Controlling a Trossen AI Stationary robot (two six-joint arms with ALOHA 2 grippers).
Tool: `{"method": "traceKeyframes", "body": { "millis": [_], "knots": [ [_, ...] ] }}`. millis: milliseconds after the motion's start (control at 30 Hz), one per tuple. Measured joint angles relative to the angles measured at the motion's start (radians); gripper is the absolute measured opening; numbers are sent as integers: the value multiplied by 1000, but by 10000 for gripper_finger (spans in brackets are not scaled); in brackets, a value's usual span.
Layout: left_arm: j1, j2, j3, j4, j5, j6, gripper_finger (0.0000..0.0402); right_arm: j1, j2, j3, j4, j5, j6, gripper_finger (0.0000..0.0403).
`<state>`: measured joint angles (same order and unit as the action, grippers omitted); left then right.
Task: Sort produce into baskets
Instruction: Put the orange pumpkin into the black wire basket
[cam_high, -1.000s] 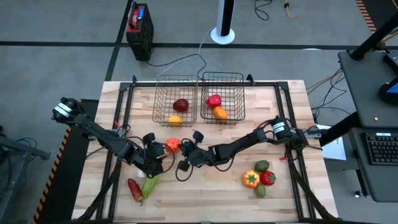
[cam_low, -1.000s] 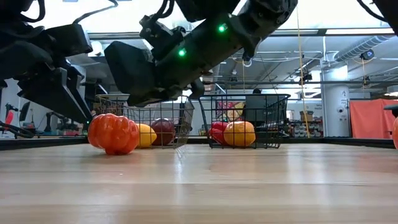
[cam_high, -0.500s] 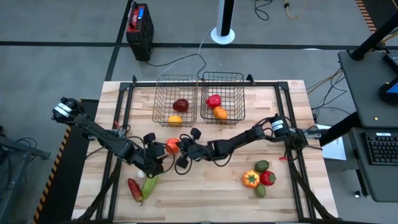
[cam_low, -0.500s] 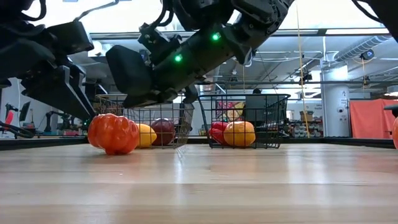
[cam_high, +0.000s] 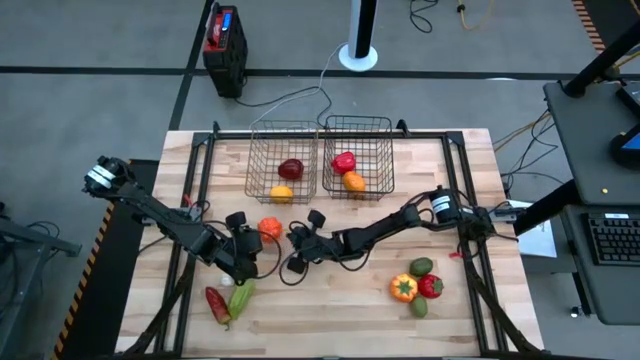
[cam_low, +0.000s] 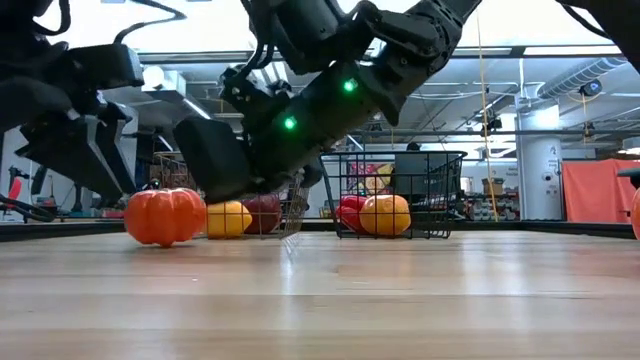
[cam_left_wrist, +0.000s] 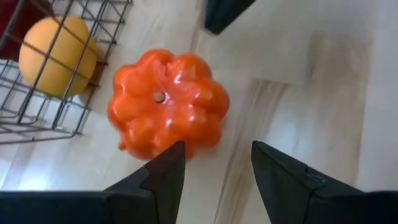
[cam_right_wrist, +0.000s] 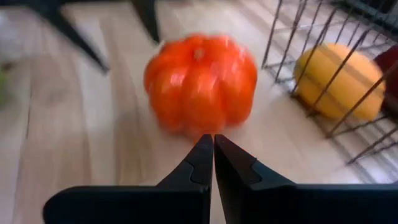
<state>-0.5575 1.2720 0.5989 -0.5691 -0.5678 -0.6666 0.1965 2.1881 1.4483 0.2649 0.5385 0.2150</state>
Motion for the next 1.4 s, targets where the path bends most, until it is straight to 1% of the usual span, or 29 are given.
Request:
{"method": "traceKeyframes", "body": {
  "millis": [133, 200, 400, 467, 567, 667, 767, 867, 967, 1133, 1233, 1400],
  "knots": [
    [0, 0, -5, -19, 0, -7, 168, 16, 0, 0, -10, 3, 7, 9],
    [0, -3, 3, -64, 0, -8, 168, 18, 0, 0, -19, 4, 21, 9],
    [0, -13, 97, -227, -1, 1, 168, 10, -1, 0, -57, 12, 77, 9],
    [0, -14, 128, -278, -21, 21, 168, 1, -1, 0, -59, 11, 91, 9],
    [1, -15, 137, -309, -75, 65, 168, -21, -1, 0, -54, 7, 118, 9],
    [3, -16, 118, -301, -108, 97, 167, -39, 9, 0, -36, -16, 117, 9],
    [11, -16, 83, -300, -124, 87, 159, -49, 43, 0, 11, -34, 117, 9],
    [19, -16, 48, -260, -129, 79, 150, -53, 76, 0, 61, -53, 117, 9],
    [19, -16, 18, -191, -135, 89, 137, -53, 89, 3, 85, -52, 115, 9],
    [20, -17, -24, -42, -182, 144, 116, -58, 120, 43, 92, -50, 104, 9],
    [22, -16, -36, -17, -180, 147, 112, -60, 135, 77, 91, -54, 71, 9],
    [24, -16, -50, -18, -120, 88, 108, -60, 143, 107, 92, -60, 35, 9]
  ]
}}
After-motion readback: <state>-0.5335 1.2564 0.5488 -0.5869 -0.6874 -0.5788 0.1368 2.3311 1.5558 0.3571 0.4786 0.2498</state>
